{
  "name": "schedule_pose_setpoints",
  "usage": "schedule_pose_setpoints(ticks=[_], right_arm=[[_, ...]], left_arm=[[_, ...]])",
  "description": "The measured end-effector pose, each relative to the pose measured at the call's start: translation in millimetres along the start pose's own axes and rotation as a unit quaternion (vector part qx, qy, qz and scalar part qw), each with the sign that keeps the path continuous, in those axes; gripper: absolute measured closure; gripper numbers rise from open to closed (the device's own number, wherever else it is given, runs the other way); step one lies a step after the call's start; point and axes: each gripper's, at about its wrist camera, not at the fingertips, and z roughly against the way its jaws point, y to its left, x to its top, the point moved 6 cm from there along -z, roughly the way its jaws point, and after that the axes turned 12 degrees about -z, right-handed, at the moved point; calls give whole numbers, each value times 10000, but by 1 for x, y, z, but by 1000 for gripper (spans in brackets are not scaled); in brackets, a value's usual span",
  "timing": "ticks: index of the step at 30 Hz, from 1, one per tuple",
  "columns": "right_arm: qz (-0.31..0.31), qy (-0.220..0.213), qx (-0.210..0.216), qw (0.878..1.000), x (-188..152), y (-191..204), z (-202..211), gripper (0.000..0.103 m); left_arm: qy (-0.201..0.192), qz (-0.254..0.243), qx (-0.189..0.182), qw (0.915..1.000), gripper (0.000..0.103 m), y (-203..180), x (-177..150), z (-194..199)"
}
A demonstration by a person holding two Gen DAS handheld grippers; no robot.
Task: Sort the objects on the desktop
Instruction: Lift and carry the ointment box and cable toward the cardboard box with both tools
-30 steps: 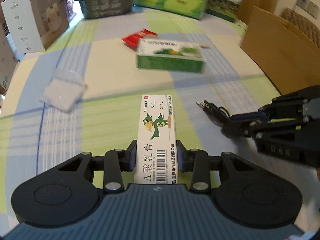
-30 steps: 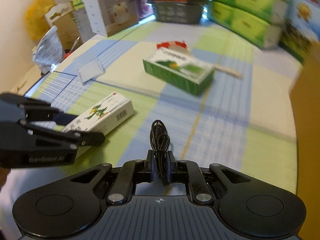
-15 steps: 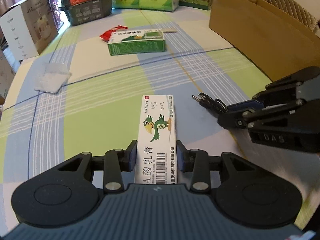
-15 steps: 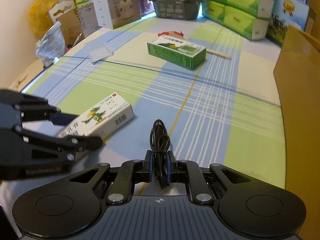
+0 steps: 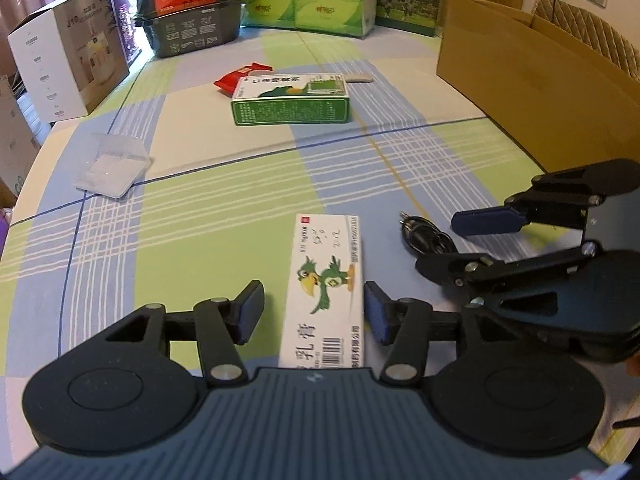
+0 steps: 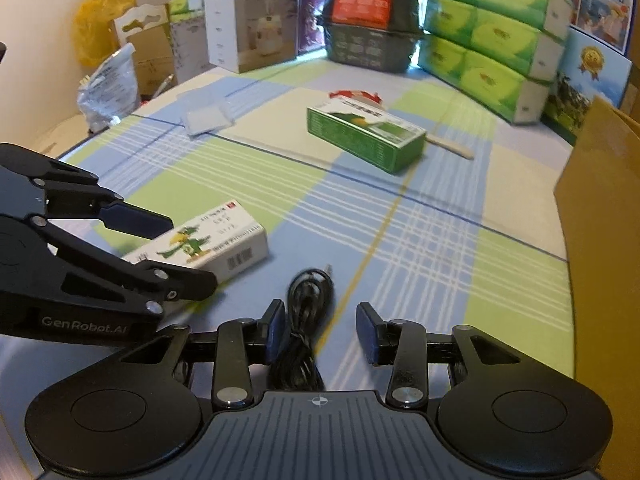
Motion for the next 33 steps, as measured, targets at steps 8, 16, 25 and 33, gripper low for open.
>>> schedule_pose_setpoints(ticks=[8,16,25,33], right_arm=[[-70,32,26,10000,1,3,0,83],[-371,1,-3,9993,4,0,7,85],[-632,-69,-69,9980,8,-8,13,86],[-751,-188,-76,9970,13,-12,22,86]], left_arm=[[49,44,15,10000,53,3,-1,-4],[36,242,-110,9996,54,5,2,-8],[42,220,-127,9997,70,3,5,-9],[3,261,-235,9994,70,-1,8,-2]])
